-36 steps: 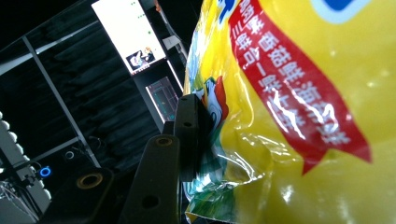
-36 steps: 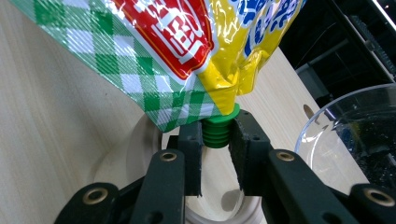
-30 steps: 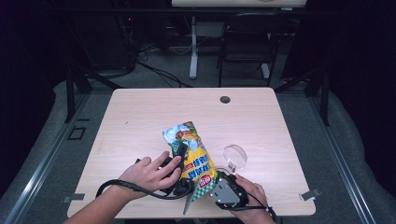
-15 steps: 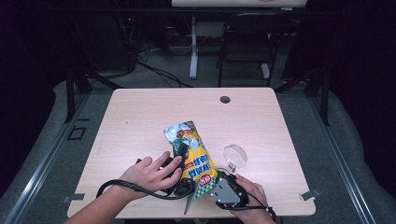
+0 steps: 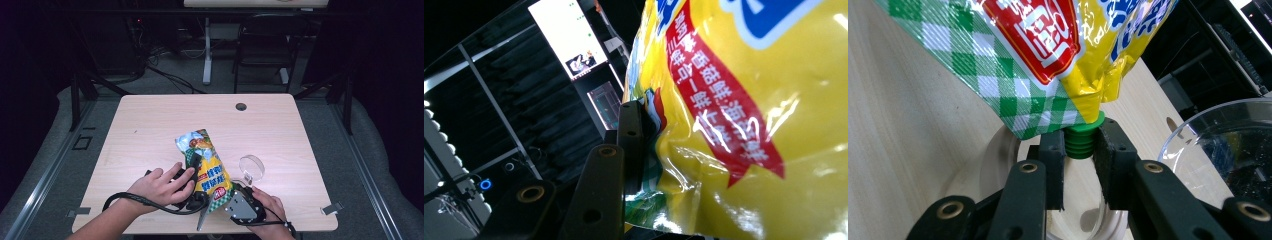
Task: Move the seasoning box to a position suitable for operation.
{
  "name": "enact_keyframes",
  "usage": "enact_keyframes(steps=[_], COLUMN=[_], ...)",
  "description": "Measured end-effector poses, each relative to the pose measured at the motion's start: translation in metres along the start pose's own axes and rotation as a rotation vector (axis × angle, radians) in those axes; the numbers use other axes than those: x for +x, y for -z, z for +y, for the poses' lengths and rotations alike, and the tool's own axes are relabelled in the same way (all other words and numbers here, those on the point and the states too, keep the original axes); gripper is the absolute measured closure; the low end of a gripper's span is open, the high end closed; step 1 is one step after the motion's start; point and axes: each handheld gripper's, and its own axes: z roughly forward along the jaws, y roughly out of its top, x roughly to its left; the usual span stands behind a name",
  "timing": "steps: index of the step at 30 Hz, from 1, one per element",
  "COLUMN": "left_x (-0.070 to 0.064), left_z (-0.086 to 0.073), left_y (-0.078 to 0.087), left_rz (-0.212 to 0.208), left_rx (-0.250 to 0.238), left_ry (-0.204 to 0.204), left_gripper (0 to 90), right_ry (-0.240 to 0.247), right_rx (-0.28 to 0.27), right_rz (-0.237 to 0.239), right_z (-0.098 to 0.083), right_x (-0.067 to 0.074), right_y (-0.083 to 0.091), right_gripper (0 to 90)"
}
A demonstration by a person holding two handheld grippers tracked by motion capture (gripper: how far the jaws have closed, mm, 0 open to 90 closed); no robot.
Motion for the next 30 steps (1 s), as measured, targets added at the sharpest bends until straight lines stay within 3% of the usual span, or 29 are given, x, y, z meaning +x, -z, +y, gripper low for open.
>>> enact_keyframes(steps=[23,30], left_x=[0.0056,0.0073], left_z=[0.0004,0.0005], left_y=[0.006,0.0077], left_rz=[0.031,0.022], left_rx=[0.009,0.011], left_ry=[-0.04,-0.043], left_gripper=[80.2,81.0], right_ry=[0.009,-0.001], right_rx=[-0.013,-0.031], right_rz=[-0.018,-0.018], right_z=[0.0008,0.0006], right_x=[0.0003,0.0015], right_y=[0.0031,0.0022], right_gripper=[75.2,75.2])
